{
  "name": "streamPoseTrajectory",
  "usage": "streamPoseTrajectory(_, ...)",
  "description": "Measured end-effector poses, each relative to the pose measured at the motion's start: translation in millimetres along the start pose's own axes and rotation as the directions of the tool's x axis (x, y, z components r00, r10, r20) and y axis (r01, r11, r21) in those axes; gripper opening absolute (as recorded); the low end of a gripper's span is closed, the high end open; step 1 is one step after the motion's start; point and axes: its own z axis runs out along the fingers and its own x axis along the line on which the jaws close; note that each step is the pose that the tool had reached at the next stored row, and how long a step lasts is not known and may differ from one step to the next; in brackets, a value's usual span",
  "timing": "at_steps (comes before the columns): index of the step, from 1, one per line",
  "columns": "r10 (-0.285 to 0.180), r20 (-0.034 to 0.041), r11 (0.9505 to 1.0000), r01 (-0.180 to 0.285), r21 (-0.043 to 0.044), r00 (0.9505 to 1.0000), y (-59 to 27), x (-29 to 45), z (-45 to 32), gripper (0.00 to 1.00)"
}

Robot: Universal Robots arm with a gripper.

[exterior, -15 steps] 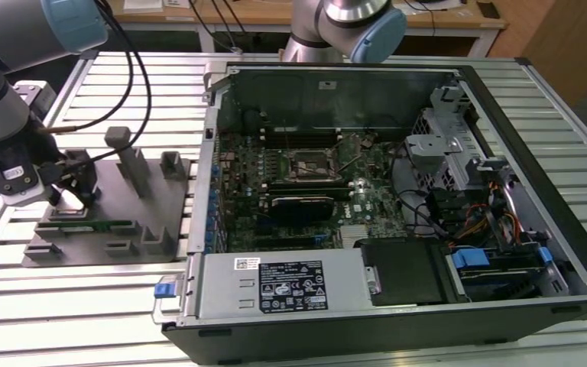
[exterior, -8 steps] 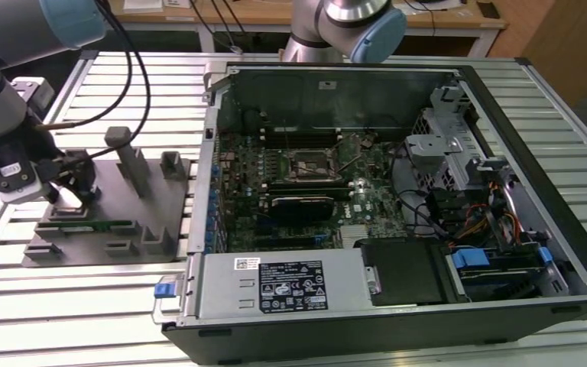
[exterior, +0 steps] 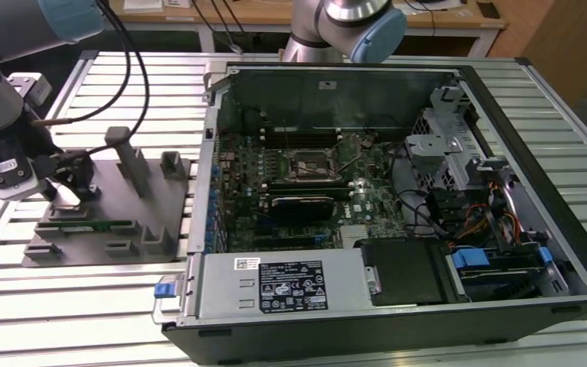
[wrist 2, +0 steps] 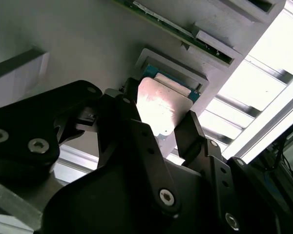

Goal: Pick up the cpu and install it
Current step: 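Pick up the cpu and move it towards the insertion slot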

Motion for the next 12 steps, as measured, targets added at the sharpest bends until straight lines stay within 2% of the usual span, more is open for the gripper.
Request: streamPoseTrajectory(12, 0.000, -0.0002, 1.0000, 0.000, -0.0014, 1.0000, 1.0, -0.5, -17.0, 0.55)
